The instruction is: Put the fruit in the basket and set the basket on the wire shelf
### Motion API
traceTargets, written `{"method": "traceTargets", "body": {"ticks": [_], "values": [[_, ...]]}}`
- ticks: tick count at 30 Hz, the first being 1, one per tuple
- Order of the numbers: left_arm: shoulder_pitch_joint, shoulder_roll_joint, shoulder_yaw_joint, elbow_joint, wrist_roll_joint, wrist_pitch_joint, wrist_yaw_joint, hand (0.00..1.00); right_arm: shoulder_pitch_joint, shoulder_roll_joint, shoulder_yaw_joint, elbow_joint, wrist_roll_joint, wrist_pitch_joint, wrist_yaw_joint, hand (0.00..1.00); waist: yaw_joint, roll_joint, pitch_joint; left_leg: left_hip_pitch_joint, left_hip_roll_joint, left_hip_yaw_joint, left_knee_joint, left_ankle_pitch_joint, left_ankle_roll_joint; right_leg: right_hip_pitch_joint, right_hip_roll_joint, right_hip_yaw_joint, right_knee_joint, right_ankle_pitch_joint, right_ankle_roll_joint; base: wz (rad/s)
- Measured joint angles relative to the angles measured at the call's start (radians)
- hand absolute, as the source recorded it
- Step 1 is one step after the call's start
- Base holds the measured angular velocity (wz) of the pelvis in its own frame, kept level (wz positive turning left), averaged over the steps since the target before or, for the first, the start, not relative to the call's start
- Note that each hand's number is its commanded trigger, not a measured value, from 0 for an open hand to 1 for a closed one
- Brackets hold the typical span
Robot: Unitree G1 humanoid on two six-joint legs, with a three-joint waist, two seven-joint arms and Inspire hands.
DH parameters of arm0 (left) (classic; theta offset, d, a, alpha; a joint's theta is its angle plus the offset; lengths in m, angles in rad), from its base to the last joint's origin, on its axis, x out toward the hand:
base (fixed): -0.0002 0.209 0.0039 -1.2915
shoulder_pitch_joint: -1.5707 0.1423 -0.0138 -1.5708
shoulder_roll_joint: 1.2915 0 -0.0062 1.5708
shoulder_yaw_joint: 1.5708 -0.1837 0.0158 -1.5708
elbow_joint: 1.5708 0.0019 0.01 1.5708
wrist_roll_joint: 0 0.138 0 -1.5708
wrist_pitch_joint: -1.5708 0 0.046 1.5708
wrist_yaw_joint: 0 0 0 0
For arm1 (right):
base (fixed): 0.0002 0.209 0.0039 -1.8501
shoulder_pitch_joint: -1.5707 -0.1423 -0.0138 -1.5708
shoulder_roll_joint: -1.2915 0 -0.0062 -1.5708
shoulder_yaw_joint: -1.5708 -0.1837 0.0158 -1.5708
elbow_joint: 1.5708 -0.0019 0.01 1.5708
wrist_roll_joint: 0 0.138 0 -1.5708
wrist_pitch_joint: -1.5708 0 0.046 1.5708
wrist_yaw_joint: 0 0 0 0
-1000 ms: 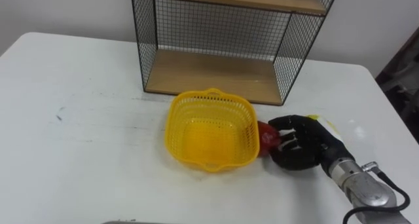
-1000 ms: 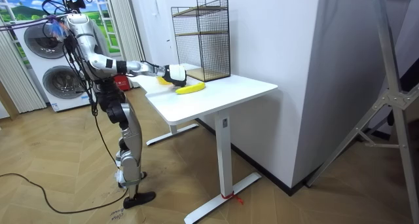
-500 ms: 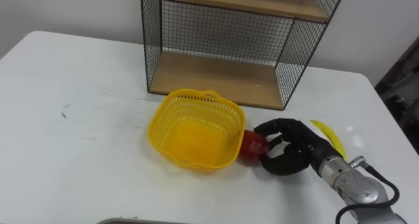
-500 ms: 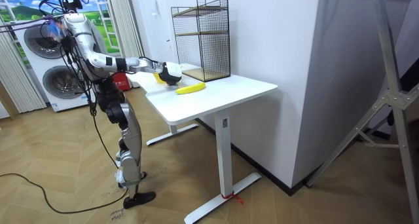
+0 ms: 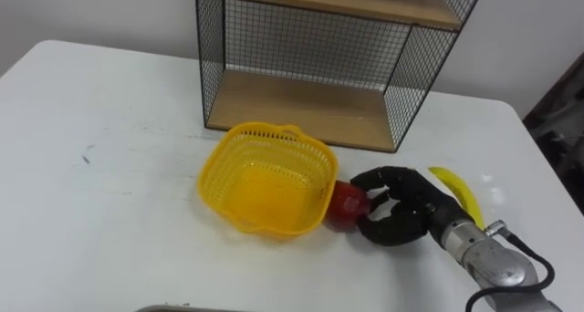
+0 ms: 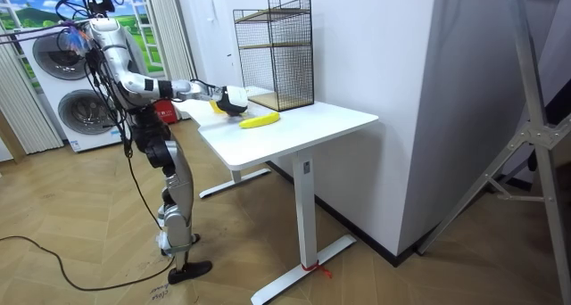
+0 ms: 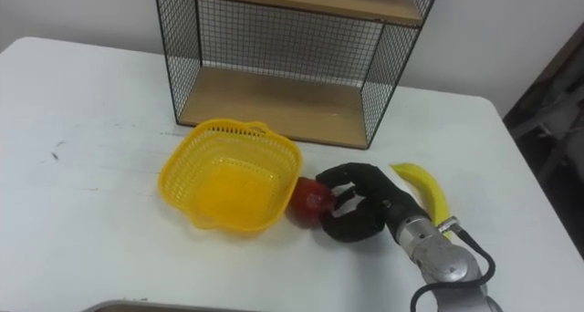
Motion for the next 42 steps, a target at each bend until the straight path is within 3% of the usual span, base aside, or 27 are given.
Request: {"method": "traceTargets", "body": {"ticks": [5,10,24,30,42], "values": [[-0.003,-0.002,0.0,0.001,-0.002,-0.005,0.0,0.0,0.0,-0.001,-0.001,0.005,0.035,-0.005,-0.022,1.0,-0.008,0.022,0.0073,0.0,0.0,0.0,0.0,0.0,0.0,-0.002,0.0,0.003,0.003,0.001,-0.001,0.0],[0.003,-0.005,0.001,0.002,-0.001,-0.013,-0.002,0.0,0.001,-0.004,-0.002,0.005,0.035,-0.02,-0.025,1.0,-0.015,0.033,0.0071,-0.002,0.0,0.001,-0.001,0.0,0.0,-0.004,0.0,0.001,0.003,0.001,-0.001,0.0],[0.006,-0.007,0.023,0.017,0.008,-0.024,0.0,0.0,0.002,-0.01,-0.059,0.003,-0.003,-0.032,-0.025,1.0,-0.016,0.022,0.0005,-0.017,-0.001,0.002,0.0,0.0,0.0,-0.02,-0.001,0.001,0.004,0.001,0.0,0.0],[0.006,-0.007,0.041,0.022,0.008,-0.026,0.0,0.0,0.002,-0.01,-0.077,0.003,-0.01,-0.031,-0.047,1.0,-0.016,0.023,0.0024,-0.017,0.0,0.004,-0.002,0.0,0.0,-0.022,-0.001,0.0,0.003,0.001,0.0,0.0],[0.007,-0.008,0.042,0.025,0.007,-0.066,0.0,0.0,0.001,-0.01,-0.103,0.0,-0.003,-0.033,-0.078,1.0,-0.012,0.019,0.0059,-0.015,0.001,0.009,-0.004,0.0,0.001,-0.025,-0.001,0.002,0.001,0.001,0.0,0.0]]}}
